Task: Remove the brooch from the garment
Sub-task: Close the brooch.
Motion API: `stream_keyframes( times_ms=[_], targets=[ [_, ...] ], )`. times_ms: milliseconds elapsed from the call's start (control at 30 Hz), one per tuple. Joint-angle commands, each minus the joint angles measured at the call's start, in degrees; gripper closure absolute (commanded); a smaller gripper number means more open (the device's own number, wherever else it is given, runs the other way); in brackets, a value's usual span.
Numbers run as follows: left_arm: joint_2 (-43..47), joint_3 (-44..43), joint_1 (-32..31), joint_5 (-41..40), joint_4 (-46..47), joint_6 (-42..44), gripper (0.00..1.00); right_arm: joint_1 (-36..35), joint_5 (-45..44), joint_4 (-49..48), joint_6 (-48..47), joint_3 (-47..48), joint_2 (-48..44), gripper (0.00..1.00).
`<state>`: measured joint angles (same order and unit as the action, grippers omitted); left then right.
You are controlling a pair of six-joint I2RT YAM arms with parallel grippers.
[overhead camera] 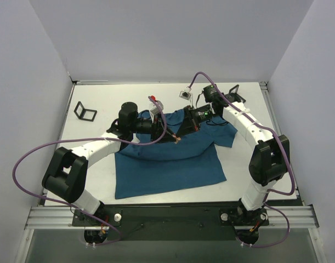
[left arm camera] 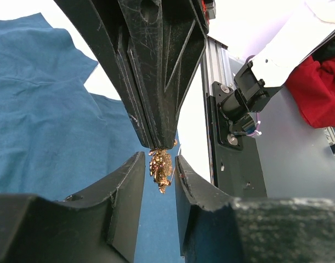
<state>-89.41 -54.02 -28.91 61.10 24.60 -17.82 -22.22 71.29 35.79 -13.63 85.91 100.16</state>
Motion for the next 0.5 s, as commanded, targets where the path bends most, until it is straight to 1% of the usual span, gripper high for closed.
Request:
stream_keyframes(
  times_ms=[0, 300, 467],
  targets=[
    [0.99, -1.61, -0.36, -2.47, -0.16, 1.12, 0.63, -0.55, 3.16, 0.86, -1.67, 0.14, -0.05, 1.0],
    [0.46, -2.05, -0.36, -3.36, -0.96, 1.56, 0.64, -0.55, 3.16, 0.95, -1.66, 0.31, 0.21, 1.0],
    [0.64, -2.32, -0.36, -5.11, -1.75, 1.92, 0.66, -0.55, 2.98, 0.95, -1.67, 0.14, 0.21, 1.0]
  ],
)
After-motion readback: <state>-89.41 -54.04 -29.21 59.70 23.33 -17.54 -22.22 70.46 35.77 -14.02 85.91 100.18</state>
